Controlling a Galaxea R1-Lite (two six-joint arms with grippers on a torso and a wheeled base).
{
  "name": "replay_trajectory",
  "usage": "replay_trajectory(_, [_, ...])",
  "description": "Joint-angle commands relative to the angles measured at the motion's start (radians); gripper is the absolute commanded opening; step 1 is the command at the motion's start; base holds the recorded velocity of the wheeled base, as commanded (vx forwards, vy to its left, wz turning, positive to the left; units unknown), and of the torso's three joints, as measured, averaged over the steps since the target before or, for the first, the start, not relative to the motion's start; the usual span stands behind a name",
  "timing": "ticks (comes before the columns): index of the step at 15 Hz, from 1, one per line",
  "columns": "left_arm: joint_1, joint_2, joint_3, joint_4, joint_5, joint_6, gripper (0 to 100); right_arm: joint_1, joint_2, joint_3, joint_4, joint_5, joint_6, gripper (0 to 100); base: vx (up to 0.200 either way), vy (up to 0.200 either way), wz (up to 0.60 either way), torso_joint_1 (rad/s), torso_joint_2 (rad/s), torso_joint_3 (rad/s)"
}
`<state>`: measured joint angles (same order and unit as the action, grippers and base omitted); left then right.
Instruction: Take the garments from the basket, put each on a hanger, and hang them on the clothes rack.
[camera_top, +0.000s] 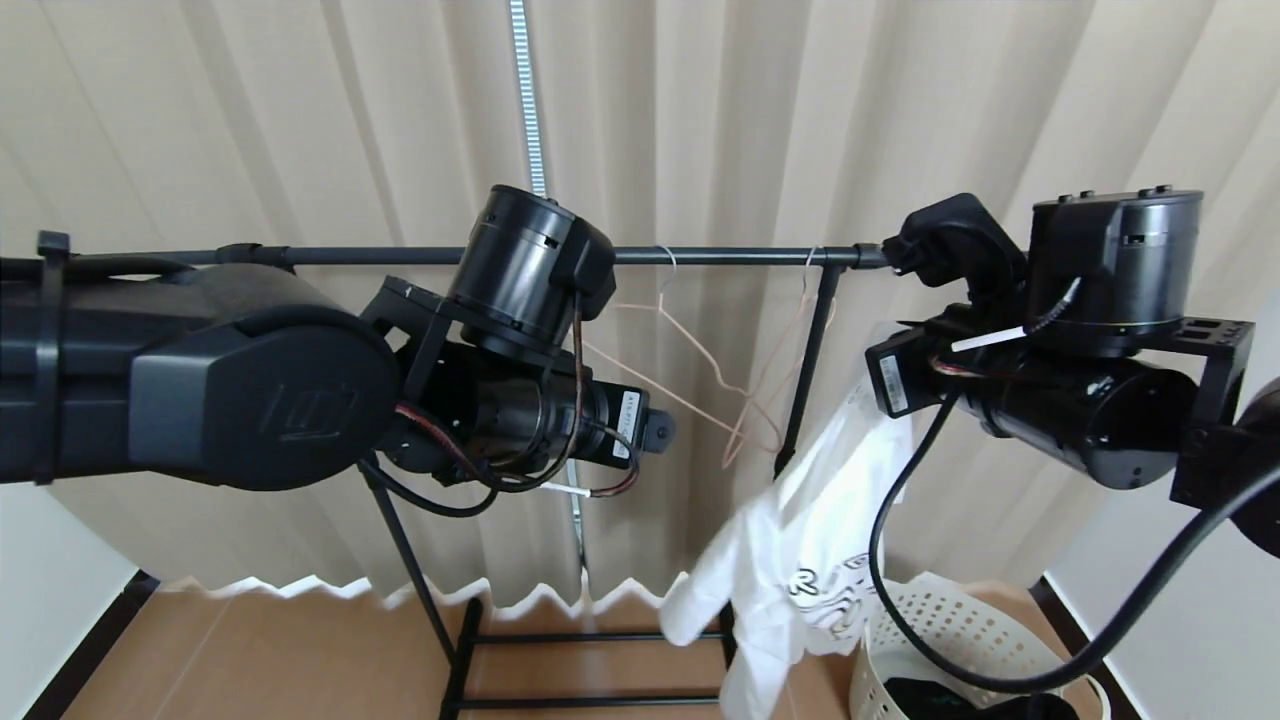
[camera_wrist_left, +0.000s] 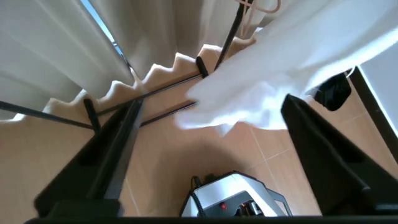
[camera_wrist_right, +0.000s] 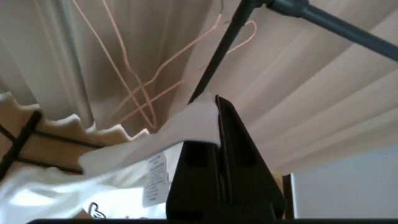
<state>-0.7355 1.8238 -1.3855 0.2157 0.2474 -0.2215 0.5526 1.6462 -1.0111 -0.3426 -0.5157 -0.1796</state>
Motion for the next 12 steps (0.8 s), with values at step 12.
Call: replay_trajectory(12, [0.025,0.098,-0.053,-0.009,-0.046,-0.03,100,-0.112,-0.121,0.049,0.002,0.01,-0.063,0,0.0,-0.017,0.0,0.0,0.0,0.0])
